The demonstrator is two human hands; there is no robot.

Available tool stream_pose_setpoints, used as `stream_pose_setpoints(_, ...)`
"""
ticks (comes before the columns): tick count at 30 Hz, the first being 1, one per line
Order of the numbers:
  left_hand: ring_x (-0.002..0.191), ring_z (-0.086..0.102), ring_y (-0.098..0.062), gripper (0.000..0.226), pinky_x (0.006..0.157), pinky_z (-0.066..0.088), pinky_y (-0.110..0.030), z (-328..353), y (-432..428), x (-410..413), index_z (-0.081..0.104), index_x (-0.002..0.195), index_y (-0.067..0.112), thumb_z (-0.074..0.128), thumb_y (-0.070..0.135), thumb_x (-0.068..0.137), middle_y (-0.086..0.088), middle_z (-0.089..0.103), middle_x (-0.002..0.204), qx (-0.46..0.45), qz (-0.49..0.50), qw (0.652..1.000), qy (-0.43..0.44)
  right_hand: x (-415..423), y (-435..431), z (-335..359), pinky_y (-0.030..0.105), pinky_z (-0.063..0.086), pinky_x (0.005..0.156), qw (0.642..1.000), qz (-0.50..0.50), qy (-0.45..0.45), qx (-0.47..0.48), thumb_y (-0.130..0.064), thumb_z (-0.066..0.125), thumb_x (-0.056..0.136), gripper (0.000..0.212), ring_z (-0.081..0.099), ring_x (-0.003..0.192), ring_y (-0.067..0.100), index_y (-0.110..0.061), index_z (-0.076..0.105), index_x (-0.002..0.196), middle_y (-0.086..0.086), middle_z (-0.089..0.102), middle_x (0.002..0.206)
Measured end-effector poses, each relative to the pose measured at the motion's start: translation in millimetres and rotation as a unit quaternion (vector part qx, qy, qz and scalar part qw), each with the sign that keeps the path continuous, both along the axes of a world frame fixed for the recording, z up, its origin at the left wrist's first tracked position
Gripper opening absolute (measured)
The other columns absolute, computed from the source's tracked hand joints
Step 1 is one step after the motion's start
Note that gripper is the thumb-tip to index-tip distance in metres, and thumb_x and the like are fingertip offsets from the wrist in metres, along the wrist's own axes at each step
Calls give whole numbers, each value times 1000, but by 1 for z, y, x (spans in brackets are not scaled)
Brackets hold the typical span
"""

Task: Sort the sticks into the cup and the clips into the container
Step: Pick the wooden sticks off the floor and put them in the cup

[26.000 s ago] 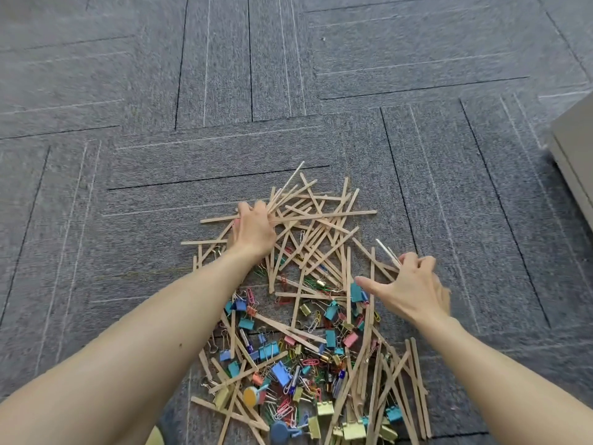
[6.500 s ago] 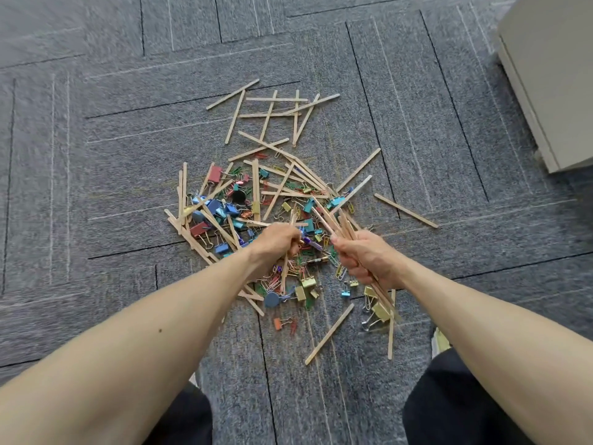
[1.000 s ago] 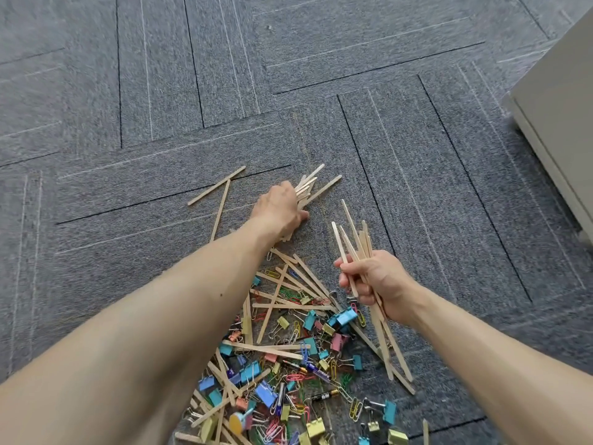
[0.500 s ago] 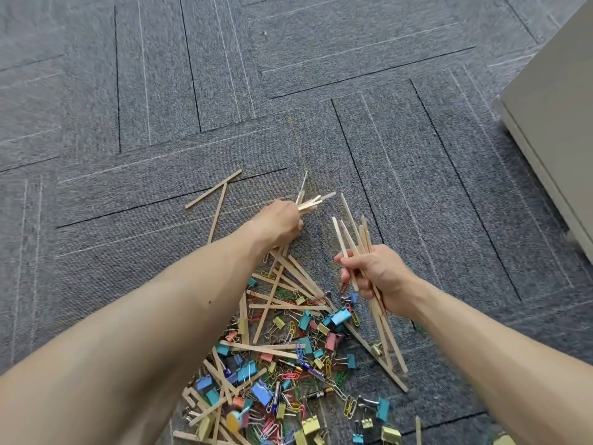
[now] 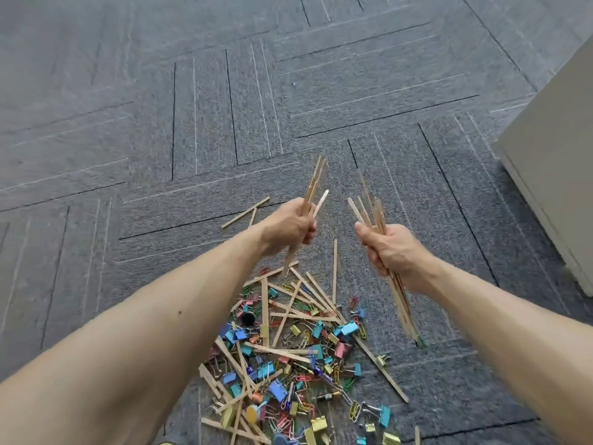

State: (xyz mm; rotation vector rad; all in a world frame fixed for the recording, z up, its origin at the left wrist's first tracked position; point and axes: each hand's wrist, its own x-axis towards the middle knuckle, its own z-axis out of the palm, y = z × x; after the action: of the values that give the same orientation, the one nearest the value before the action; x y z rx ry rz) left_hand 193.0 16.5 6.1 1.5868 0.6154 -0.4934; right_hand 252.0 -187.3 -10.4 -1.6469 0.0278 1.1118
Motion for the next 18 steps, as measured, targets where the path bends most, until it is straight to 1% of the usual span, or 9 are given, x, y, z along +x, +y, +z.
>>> stream_pose_setpoints(3,70,51,-13,18,70,48,-29,30,-3,-9,43,117,6,40,2,100,-5,50,85,-55,54,996,-35,3,10,25,24,37,41,999,24,-22,16,-35,60,96,32,40,42,9,-14,52,73,-5,49,52)
stream_pose_setpoints(8,66,48,-10,28,65,47,-24,92,-16,-41,45,128,1,38,2,101,-2,49,82,-76,137,983,-93,4,25,89,23,36,35,996,64,-43,55,-33,60,97,32,40,39,10,-16,51,71,-4,48,51)
stream_pose_setpoints(10,66,48,-10,25,65,46,-24,125,-22,-60,49,123,1,37,2,101,-2,50,80,-75,157,978,-113,1,33,126,23,36,35,993,80,-61,60,-33,59,97,32,41,38,11,-16,50,71,-3,48,51)
stream_pose_setpoints(13,66,49,-11,19,66,46,-25,183,-28,-86,50,116,3,36,3,102,-3,50,81,-77,203,964,-150,-8,43,189,22,35,34,989,78,-94,81,-34,59,98,34,41,38,12,-18,49,70,0,48,52)
stream_pose_setpoints(18,67,51,-13,16,65,47,-27,301,-41,-123,50,107,6,35,3,103,-3,52,79,-96,265,930,-234,-36,31,313,20,33,34,981,65,-117,141,-35,59,97,34,39,36,10,-16,50,70,-3,46,50)
